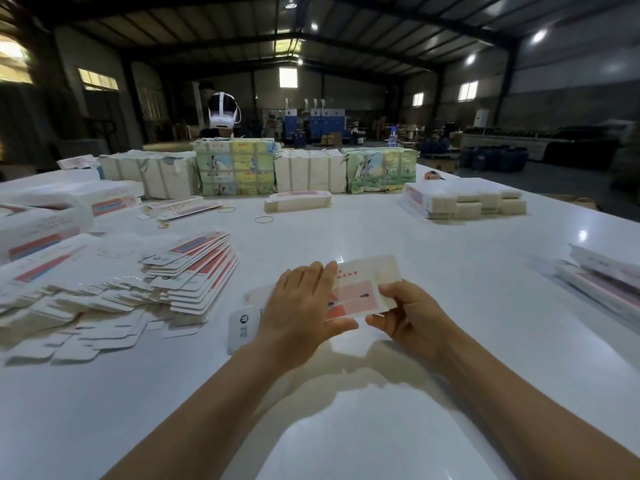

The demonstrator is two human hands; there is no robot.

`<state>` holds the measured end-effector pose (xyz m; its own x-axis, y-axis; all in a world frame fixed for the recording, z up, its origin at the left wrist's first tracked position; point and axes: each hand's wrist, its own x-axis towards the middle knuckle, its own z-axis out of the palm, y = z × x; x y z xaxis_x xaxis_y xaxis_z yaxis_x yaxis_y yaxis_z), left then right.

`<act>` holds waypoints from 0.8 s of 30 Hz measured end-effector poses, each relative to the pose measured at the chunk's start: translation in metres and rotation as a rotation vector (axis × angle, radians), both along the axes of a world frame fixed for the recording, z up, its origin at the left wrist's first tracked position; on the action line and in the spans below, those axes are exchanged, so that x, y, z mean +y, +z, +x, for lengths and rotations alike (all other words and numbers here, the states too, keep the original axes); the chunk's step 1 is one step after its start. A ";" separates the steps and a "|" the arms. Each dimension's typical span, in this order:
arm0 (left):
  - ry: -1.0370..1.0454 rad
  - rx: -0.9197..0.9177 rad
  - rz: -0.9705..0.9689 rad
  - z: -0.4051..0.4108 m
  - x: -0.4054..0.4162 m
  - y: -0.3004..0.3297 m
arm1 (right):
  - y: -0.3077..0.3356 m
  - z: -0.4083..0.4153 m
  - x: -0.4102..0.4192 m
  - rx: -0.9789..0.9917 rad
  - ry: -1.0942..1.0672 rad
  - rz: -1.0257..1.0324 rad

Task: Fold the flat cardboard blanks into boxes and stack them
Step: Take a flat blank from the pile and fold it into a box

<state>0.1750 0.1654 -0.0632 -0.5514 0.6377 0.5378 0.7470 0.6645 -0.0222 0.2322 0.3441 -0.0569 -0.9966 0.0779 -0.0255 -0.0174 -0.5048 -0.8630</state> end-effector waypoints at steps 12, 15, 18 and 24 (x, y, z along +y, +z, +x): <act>-0.085 0.081 -0.061 -0.012 0.007 -0.002 | -0.005 -0.004 0.003 -0.072 0.045 0.310; -0.095 0.055 -0.057 -0.012 0.004 0.000 | -0.006 -0.006 0.000 -0.072 -0.015 0.397; -0.083 0.036 -0.014 -0.010 0.003 0.001 | -0.008 -0.006 0.001 -0.095 -0.097 0.467; 0.034 -0.060 0.091 -0.014 -0.003 0.009 | -0.005 -0.005 -0.001 -0.094 -0.421 0.358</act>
<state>0.1614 0.1623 -0.0541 -0.6044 0.5686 0.5580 0.7224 0.6865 0.0830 0.2274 0.3432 -0.0616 -0.8725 0.4884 -0.0113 -0.0688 -0.1457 -0.9869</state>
